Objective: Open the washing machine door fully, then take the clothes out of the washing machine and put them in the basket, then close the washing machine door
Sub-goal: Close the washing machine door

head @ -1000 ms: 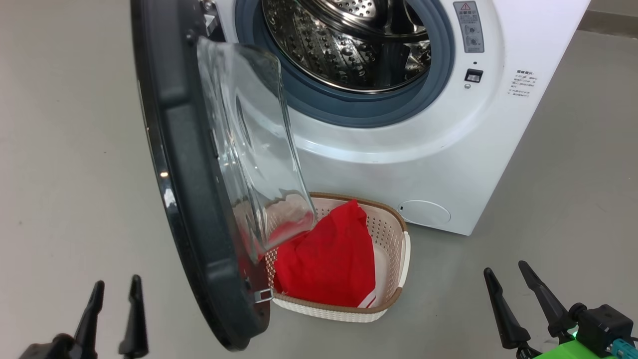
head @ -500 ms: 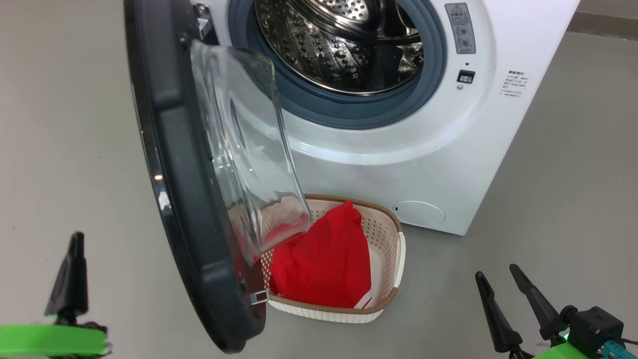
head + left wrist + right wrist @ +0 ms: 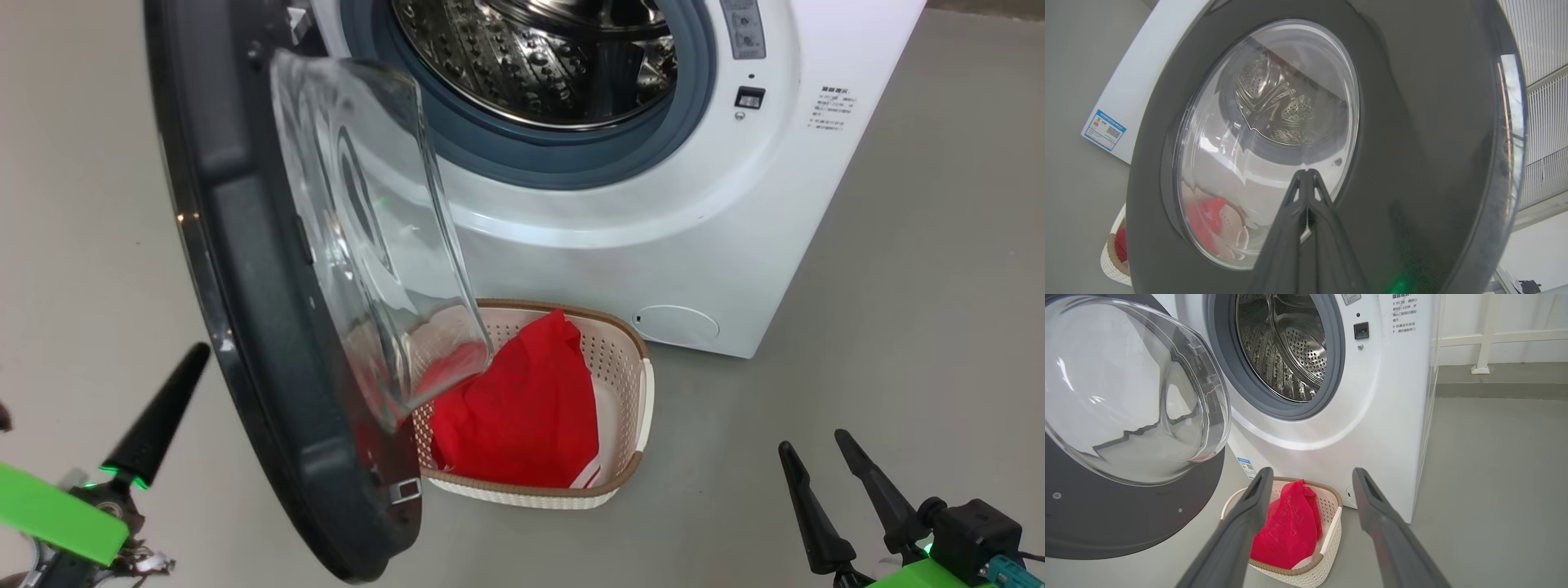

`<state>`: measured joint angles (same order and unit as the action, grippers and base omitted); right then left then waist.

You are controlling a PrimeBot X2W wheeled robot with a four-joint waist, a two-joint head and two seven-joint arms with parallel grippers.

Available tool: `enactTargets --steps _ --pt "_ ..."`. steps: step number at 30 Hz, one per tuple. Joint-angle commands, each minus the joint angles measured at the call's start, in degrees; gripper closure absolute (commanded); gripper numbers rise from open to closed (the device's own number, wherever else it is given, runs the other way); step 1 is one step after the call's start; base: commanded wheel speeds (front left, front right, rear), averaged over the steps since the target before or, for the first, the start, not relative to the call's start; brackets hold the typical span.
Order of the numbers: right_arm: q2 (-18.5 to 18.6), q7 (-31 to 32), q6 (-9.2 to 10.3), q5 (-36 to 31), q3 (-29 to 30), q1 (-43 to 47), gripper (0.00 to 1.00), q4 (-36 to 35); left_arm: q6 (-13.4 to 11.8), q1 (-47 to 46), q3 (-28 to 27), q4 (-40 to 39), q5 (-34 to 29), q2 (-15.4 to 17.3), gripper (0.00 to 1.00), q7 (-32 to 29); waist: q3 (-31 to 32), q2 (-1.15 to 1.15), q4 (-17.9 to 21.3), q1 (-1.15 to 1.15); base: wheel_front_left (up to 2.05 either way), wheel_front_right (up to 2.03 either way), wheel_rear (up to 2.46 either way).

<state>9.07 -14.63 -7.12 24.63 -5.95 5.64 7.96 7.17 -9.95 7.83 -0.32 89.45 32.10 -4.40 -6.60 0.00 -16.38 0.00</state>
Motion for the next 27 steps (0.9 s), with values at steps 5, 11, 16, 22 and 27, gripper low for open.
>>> enactTargets --steps 5,11,16,22,27 --pt "0.98 -0.37 -0.36 0.09 -0.88 -2.23 0.00 -1.44 0.32 -1.67 -2.00 -5.11 4.62 3.81 1.00 -6.67 -1.04 0.00 0.49 0.00 0.00 0.00 0.00" --pt "1.16 -0.37 -0.36 0.20 -0.78 -2.69 0.00 -1.47 0.32 -0.95 -3.19 -7.80 6.30 3.14 1.00 -11.69 -1.63 0.00 0.87 0.00 0.00 0.00 0.00" --pt "1.17 -0.37 -0.36 0.26 -0.74 -3.03 0.00 -1.43 0.32 -1.06 -3.27 -9.24 6.41 2.15 1.00 -15.82 -1.99 0.00 1.41 0.00 0.00 0.00 0.00" --pt "1.05 -0.37 -0.36 0.39 -0.66 -3.75 0.00 -1.44 0.32 -3.27 -3.02 -9.71 5.64 0.86 1.00 -19.68 -2.76 0.00 2.45 0.00 0.00 0.00 0.00" --pt "0.75 -0.37 -0.36 0.54 -0.63 -4.65 0.00 -1.54 0.32 -6.20 -2.16 -10.06 3.81 -0.24 1.00 -21.80 -3.75 0.00 4.01 0.00 0.00 0.00 0.00"
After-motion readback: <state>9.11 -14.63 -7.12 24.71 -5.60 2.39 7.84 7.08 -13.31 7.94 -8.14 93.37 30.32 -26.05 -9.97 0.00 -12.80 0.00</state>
